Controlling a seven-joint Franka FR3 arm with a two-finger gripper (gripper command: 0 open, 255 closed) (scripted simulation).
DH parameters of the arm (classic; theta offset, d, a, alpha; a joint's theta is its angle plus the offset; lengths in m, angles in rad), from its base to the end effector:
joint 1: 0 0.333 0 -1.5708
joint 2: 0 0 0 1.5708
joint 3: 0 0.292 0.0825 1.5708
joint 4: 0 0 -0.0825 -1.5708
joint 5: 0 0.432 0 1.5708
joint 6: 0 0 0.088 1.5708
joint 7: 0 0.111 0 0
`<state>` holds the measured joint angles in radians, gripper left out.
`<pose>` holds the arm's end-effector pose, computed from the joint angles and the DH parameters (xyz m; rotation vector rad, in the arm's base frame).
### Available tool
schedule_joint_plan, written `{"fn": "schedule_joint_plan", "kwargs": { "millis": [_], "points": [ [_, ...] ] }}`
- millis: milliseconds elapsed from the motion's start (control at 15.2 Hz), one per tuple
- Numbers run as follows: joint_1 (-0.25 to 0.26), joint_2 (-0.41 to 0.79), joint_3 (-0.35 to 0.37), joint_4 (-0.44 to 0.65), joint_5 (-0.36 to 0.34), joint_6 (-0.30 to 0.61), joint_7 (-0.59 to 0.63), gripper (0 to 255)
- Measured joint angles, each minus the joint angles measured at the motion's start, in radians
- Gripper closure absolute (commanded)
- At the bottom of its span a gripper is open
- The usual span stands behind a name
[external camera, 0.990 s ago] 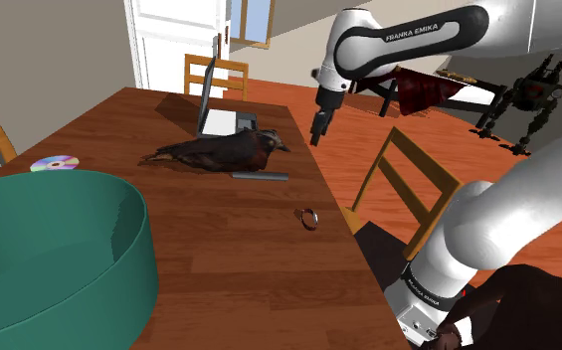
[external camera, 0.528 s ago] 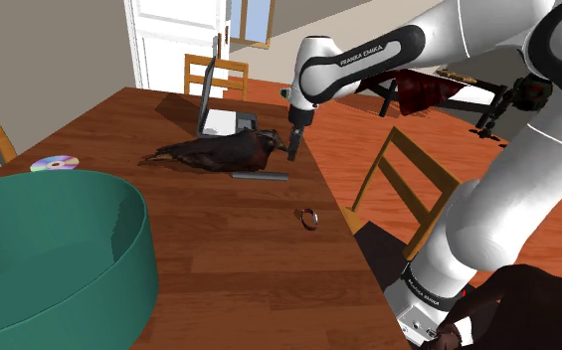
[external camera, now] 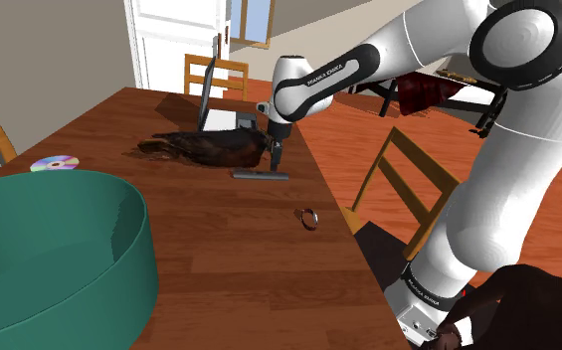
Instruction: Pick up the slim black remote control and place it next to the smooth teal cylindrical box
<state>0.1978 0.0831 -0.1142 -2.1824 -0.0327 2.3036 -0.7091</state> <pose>0.5814 0.0478 0.2967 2.8436 1.2269 0.0405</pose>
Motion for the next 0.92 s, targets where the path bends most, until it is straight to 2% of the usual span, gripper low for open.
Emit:
{"fn": "schedule_joint_plan", "kwargs": {
  "millis": [396, 792, 858, 924],
  "points": [
    [0.001, 0.049, -0.003, -0.019, 0.007, 0.06, -0.01, 0],
    [0.011, 0.07, 0.007, -0.029, 0.01, 0.073, -0.011, 0],
    [0.012, 0.07, 0.007, -0.029, 0.01, 0.073, -0.011, 255],
    [0.012, 0.07, 0.008, -0.029, 0.01, 0.072, -0.011, 255]
  ]
}}
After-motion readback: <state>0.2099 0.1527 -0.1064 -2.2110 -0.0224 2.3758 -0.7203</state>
